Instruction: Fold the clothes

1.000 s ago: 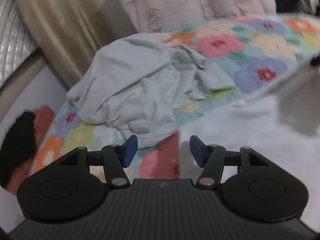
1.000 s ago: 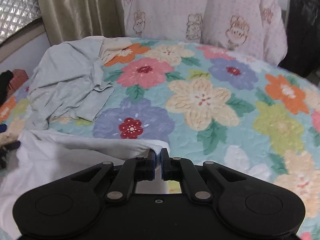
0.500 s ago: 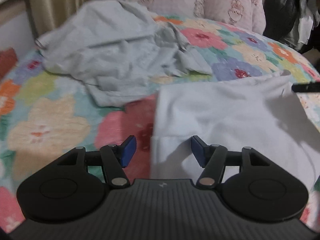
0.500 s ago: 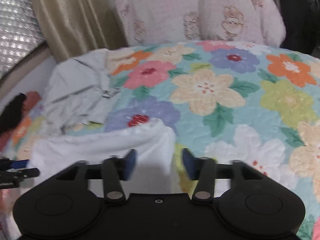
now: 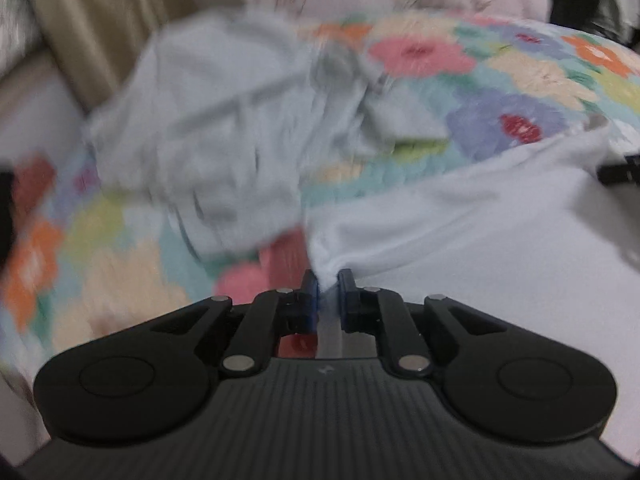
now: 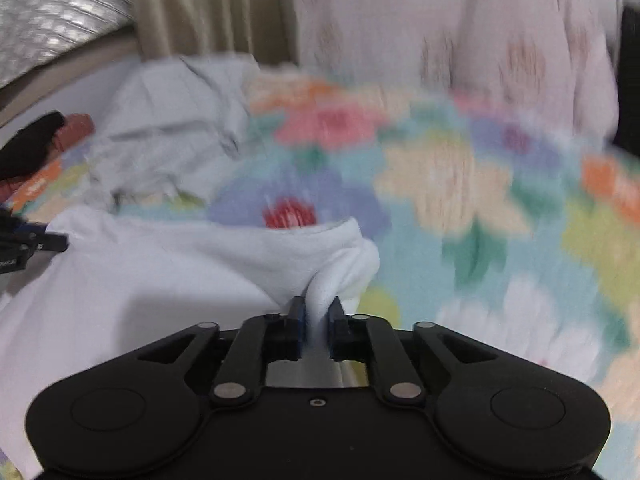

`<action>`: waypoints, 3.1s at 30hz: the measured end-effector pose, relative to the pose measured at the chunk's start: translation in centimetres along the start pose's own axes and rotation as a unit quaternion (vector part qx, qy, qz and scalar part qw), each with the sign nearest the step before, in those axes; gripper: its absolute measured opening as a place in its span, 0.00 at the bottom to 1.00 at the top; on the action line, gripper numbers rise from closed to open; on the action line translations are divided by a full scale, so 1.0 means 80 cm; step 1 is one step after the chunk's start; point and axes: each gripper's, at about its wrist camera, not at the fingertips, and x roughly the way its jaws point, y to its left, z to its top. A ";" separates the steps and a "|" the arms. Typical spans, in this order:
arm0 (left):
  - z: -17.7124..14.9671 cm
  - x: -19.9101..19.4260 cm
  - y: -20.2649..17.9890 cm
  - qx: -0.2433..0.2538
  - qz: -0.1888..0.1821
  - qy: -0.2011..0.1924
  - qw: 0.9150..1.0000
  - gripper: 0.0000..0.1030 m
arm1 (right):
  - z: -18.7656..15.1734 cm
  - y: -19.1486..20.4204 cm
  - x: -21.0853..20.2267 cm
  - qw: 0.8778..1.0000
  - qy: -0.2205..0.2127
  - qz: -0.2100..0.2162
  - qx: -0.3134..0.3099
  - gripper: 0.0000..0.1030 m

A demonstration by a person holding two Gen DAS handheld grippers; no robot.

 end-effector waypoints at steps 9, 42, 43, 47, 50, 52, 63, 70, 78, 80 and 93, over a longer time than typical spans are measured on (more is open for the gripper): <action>-0.023 -0.035 0.044 -0.109 -0.008 -0.037 0.993 0.32 | 0.009 0.022 -0.062 0.995 -0.096 0.005 0.013 0.28; -0.091 -0.076 0.029 -0.106 0.019 -0.019 0.994 0.40 | -0.042 -0.045 -0.126 0.987 -0.111 -0.099 0.065 0.00; -0.092 -0.077 0.029 -0.108 0.021 -0.019 0.994 0.40 | -0.042 -0.054 -0.129 0.984 -0.113 -0.119 0.071 0.00; -0.096 -0.081 0.034 -0.119 0.026 -0.016 0.992 0.40 | -0.045 -0.080 -0.137 0.959 -0.119 -0.243 0.080 0.01; -0.101 -0.086 0.037 -0.134 0.027 -0.013 0.990 0.40 | -0.055 -0.102 -0.153 0.941 -0.140 -0.279 0.129 0.02; -0.105 -0.090 0.039 -0.144 0.028 -0.011 0.989 0.40 | -0.062 -0.111 -0.162 0.937 -0.145 -0.280 0.152 0.01; -0.130 -0.129 0.043 -0.238 -0.047 0.024 0.970 0.48 | -0.115 -0.126 -0.168 0.950 -0.073 -0.078 0.294 0.63; -0.172 -0.150 0.023 -0.338 -0.129 0.045 0.931 0.56 | -0.189 -0.056 -0.166 0.940 -0.044 0.086 0.328 0.64; -0.182 -0.173 -0.021 -0.358 -0.126 0.016 0.925 0.64 | -0.212 0.010 -0.115 0.931 -0.019 0.184 0.314 0.65; -0.191 -0.181 -0.018 -0.388 -0.118 0.012 0.914 0.65 | -0.211 0.008 -0.101 0.919 -0.029 0.191 0.343 0.65; -0.203 -0.117 -0.021 -0.460 -0.084 0.009 0.884 0.84 | -0.188 -0.020 -0.052 0.891 -0.058 0.188 0.408 0.68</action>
